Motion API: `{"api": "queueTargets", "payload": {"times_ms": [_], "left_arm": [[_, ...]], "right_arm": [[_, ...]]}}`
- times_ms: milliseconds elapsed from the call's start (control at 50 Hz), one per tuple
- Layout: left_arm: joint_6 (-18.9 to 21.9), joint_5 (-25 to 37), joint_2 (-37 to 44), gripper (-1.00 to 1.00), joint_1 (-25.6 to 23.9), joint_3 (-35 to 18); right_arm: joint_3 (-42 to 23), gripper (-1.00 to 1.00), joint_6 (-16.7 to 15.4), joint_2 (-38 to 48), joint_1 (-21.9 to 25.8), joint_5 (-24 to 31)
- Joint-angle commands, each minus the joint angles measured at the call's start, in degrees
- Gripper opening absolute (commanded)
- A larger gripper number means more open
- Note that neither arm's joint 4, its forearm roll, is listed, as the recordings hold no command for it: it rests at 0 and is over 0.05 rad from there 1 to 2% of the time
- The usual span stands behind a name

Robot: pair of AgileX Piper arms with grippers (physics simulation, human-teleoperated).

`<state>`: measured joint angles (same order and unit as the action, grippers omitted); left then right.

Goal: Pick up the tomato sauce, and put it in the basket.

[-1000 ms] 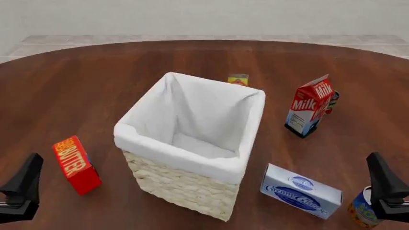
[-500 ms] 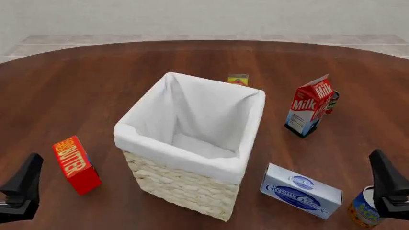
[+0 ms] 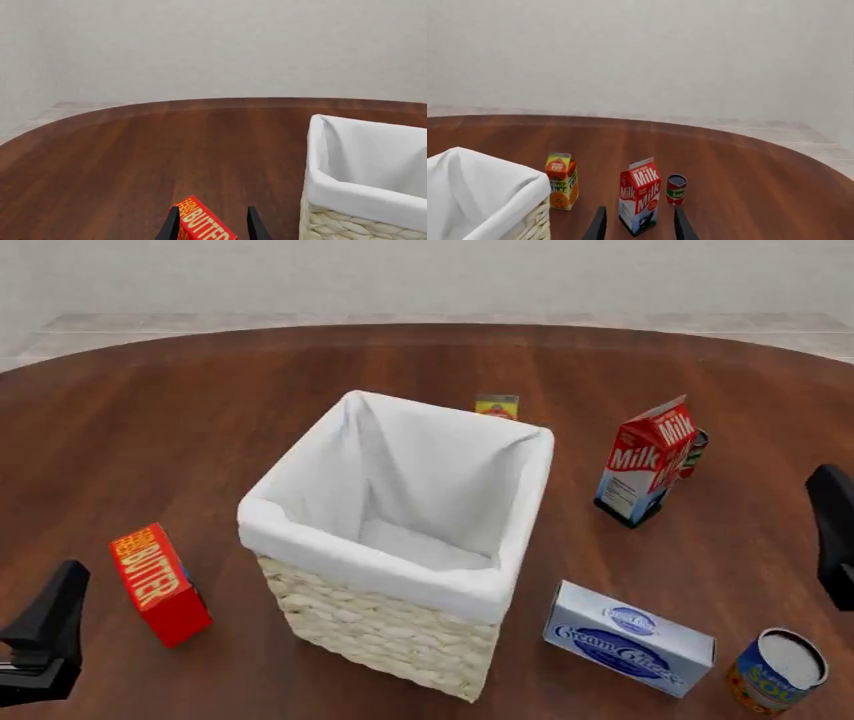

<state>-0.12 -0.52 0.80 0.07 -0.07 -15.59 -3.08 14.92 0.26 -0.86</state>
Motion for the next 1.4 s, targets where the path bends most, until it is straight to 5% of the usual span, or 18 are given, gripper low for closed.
{"api": "queueTargets", "payload": {"times_ms": [20,260,380,420,560,740,860,1080,1400], "left_arm": [[0.03,0.21,-0.22,1.00,-0.06,0.02],[0.04,0.11,-0.14,1.00,-0.06,0.04],[0.05,0.19,-0.22,1.00,-0.06,0.05],[0.05,0.18,-0.21,1.00,-0.06,0.05],[0.05,0.23,-0.26,1.00,-0.06,0.04],[0.06,0.04,-0.07,1.00,-0.06,0.05],[0.06,0.17,-0.21,1.00,-0.06,0.05],[0.06,0.08,-0.11,1.00,-0.06,0.04],[0.07,-0.54,0.67,1.00,-0.05,-0.14]], "right_arm": [[-8.90,1.00,-0.79,9.56,0.71,0.37],[-17.36,1.00,0.44,18.06,1.43,3.84],[-25.42,1.00,-0.09,23.70,1.41,8.57],[-27.84,1.00,2.38,24.65,2.02,10.11],[-34.89,1.00,-0.30,28.91,1.11,14.74],[-48.13,1.00,2.36,35.43,0.43,23.20],[-54.86,1.00,-0.62,39.58,-1.22,27.41],[-67.97,1.00,-0.54,48.36,-4.96,34.37],[-84.72,1.00,2.84,64.63,-7.12,49.06]]}}
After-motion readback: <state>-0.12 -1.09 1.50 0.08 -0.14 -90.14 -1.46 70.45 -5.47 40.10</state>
